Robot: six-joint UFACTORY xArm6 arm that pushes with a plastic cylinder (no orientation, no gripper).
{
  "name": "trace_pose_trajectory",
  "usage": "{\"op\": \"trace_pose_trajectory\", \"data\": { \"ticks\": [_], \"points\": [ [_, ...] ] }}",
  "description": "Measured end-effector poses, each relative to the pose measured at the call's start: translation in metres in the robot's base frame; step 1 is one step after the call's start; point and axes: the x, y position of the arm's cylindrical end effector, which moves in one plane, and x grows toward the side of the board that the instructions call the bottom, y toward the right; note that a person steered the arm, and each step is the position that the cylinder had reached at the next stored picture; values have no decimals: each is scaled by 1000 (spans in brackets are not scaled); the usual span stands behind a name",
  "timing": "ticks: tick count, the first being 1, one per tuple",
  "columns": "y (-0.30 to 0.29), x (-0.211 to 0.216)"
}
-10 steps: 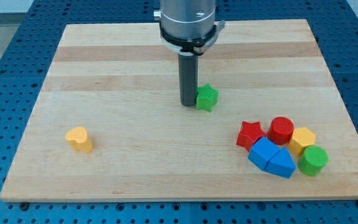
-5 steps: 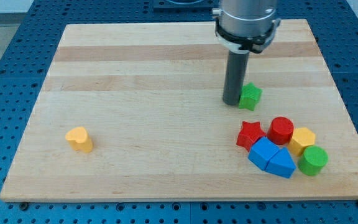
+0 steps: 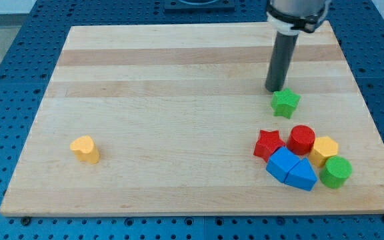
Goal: Move the green star into the red circle
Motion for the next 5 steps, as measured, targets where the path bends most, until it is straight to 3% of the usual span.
{"op": "trace_pose_trajectory", "data": {
  "ticks": [1, 5],
  "points": [
    [2, 0],
    [8, 64]
  ]
}}
